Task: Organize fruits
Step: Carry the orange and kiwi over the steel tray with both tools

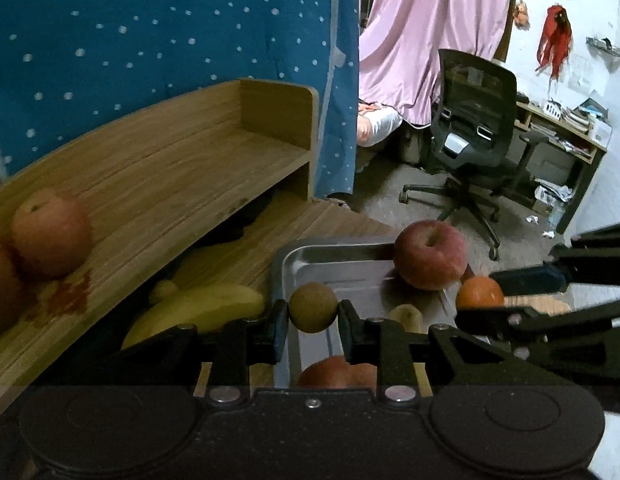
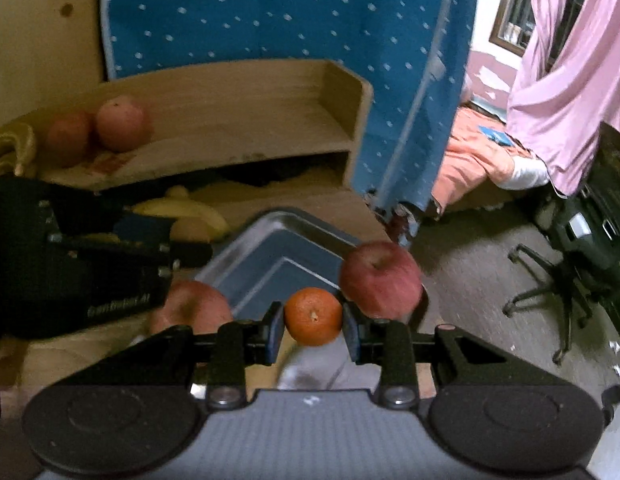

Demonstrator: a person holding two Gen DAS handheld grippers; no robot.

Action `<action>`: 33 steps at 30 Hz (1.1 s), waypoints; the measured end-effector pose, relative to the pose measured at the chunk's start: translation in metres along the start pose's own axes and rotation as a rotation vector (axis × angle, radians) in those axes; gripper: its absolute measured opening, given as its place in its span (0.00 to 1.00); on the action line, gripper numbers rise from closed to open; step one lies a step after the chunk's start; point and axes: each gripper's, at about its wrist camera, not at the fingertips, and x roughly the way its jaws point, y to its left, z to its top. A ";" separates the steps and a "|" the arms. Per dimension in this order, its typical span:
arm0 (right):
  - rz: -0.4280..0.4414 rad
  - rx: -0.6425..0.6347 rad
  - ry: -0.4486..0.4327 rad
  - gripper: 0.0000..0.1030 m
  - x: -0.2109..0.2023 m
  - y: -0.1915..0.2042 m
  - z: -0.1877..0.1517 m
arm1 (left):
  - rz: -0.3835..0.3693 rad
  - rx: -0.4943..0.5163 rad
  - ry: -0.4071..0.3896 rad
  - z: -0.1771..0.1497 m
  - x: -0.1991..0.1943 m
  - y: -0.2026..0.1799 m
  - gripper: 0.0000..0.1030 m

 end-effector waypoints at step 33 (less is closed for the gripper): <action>0.020 0.018 0.067 0.42 0.030 -0.018 -0.014 | 0.005 0.000 0.086 0.009 0.025 -0.013 0.39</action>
